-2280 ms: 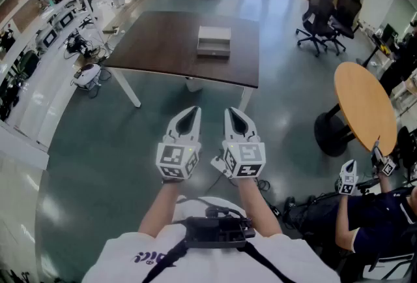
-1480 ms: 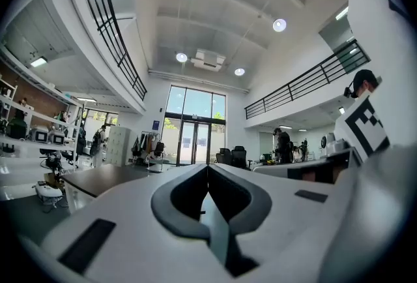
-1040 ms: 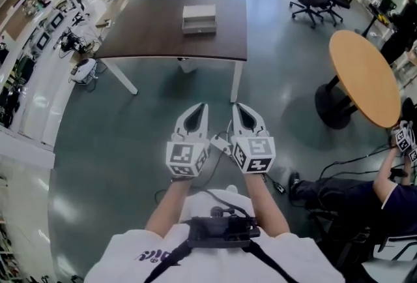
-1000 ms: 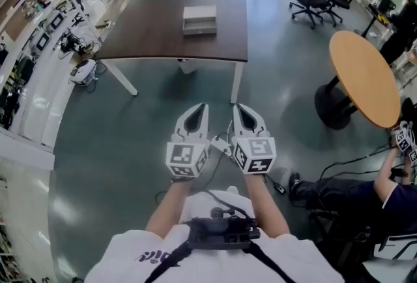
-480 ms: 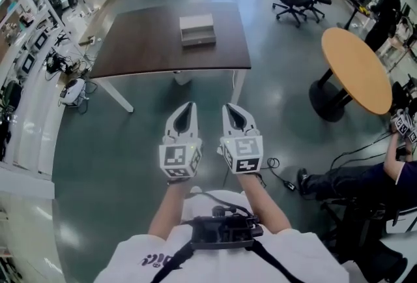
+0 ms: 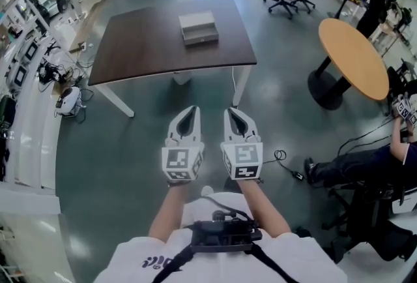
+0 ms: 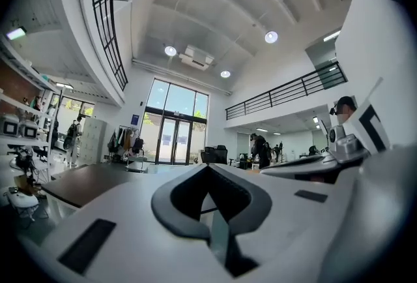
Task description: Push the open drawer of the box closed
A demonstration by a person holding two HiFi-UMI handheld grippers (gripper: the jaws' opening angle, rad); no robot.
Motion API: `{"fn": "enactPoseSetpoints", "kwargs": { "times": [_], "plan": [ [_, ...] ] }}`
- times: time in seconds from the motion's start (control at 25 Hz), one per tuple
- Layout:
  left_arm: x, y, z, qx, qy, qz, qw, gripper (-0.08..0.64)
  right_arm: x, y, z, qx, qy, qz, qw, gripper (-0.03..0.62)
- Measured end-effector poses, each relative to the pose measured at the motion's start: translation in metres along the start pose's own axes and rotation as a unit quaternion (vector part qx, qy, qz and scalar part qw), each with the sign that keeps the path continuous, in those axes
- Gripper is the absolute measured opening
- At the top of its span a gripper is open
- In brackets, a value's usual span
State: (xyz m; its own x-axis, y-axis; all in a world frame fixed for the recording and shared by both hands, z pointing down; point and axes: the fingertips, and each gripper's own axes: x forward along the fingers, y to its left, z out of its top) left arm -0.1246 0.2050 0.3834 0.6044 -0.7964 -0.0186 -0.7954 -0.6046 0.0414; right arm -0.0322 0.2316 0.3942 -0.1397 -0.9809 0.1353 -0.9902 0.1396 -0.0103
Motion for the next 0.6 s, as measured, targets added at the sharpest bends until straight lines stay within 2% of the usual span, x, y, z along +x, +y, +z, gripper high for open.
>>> {"fn": "enactPoseSetpoints", "kwargs": {
  "times": [0.28, 0.6],
  "plan": [
    [0.003, 0.005, -0.015, -0.011, 0.001, 0.006, 0.9999, 0.010, 0.009, -0.001, -0.008, -0.001, 0.007, 0.002, 1.000, -0.002],
    [0.039, 0.044, -0.009, -0.013, 0.008, 0.034, 0.9993, 0.010, 0.069, 0.004, 0.005, 0.006, 0.006, 0.040, 0.999, -0.002]
  ]
}}
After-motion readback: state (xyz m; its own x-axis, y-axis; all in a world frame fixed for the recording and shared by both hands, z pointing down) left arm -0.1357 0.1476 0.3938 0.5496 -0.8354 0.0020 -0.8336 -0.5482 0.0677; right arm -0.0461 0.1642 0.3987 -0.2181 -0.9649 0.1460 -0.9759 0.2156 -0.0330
